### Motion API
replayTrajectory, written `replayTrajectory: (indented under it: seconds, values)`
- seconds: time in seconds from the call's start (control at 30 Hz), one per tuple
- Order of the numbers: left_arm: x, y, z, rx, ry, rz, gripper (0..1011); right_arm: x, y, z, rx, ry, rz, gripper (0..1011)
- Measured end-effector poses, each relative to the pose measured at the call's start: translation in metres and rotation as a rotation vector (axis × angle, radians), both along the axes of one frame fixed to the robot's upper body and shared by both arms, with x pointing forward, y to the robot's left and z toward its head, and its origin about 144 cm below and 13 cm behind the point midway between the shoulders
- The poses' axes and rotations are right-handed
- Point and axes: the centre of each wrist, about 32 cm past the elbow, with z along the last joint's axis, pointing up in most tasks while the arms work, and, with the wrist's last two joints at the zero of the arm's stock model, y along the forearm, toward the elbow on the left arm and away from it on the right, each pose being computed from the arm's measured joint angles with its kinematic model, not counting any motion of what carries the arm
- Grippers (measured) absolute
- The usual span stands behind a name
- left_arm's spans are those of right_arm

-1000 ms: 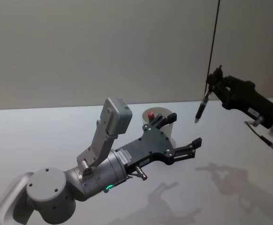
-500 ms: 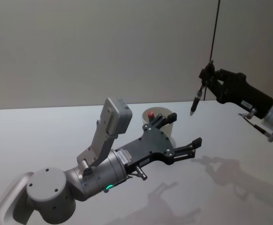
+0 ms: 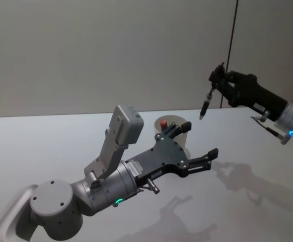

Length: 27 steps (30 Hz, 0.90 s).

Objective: Place the pen into the pen holder.

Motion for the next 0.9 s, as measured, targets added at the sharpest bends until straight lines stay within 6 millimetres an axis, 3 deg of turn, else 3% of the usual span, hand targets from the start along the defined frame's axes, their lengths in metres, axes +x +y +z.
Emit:
replayTrajectory:
  seconds: [0.9]
  values:
    - [0.0,0.0,0.0,0.0,0.0,0.0,1000,0.041,0.023,-0.021,0.001,0.036,0.048,133]
